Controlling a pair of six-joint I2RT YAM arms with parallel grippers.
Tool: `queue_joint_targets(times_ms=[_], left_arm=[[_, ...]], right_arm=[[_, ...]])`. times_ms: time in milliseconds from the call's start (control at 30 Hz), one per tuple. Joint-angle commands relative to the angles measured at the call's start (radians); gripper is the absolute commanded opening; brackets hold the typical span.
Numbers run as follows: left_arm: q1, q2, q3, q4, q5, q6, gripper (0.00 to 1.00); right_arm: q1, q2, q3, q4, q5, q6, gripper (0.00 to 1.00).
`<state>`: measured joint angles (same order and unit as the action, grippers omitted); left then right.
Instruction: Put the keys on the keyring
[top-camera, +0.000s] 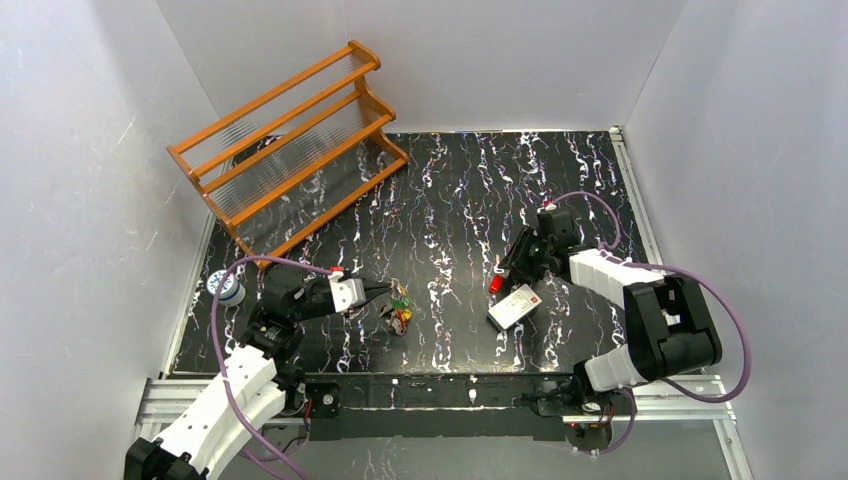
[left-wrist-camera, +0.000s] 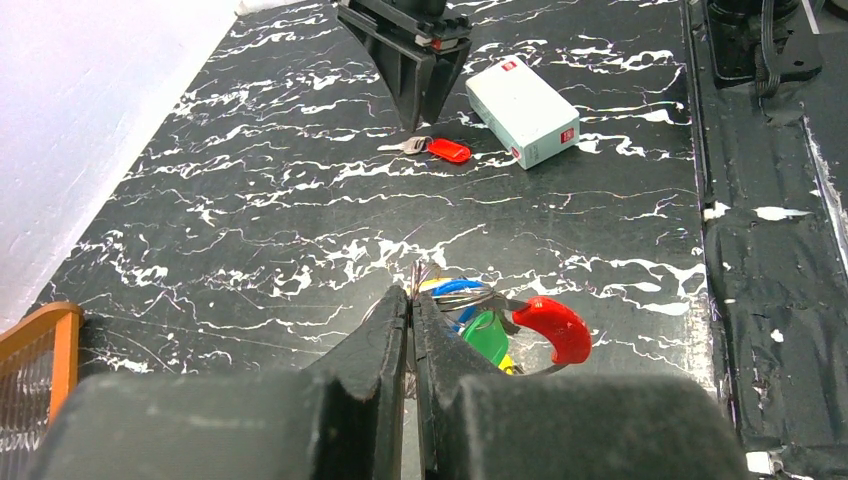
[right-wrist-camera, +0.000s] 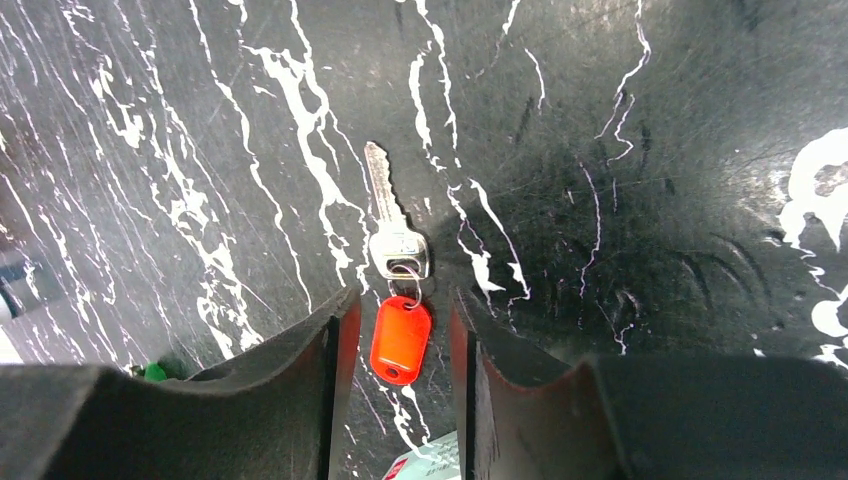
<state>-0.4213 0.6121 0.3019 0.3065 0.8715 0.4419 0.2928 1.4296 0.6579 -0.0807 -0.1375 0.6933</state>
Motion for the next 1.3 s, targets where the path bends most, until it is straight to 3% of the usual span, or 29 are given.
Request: queue_joint_targets(times_ms=[0, 233, 933, 1267], left_arm=[[-0.004, -0.012, 0.046, 0.003, 0.007, 0.017, 0.00], [-0.004, -0.011, 0.048, -0.003, 0.006, 0.020, 0.00], [-0.004, -0.010, 0.051, -0.011, 0.007, 0.024, 0.00], [-0.004, -0.007, 0.052, -0.012, 0.006, 0.025, 0.00]], right_arm=[[-0.016, 0.034, -0.009, -0.007, -0.052, 0.015, 0.46], [-0.029, 0.050, -0.017, 0.004, -0.052, 0.018, 0.39], [-0.034, 0.103, 0.021, 0.044, -0.151, 0.005, 0.02], [-0.034, 0.078, 0.083, -0.002, -0.146, -0.093, 0.01]])
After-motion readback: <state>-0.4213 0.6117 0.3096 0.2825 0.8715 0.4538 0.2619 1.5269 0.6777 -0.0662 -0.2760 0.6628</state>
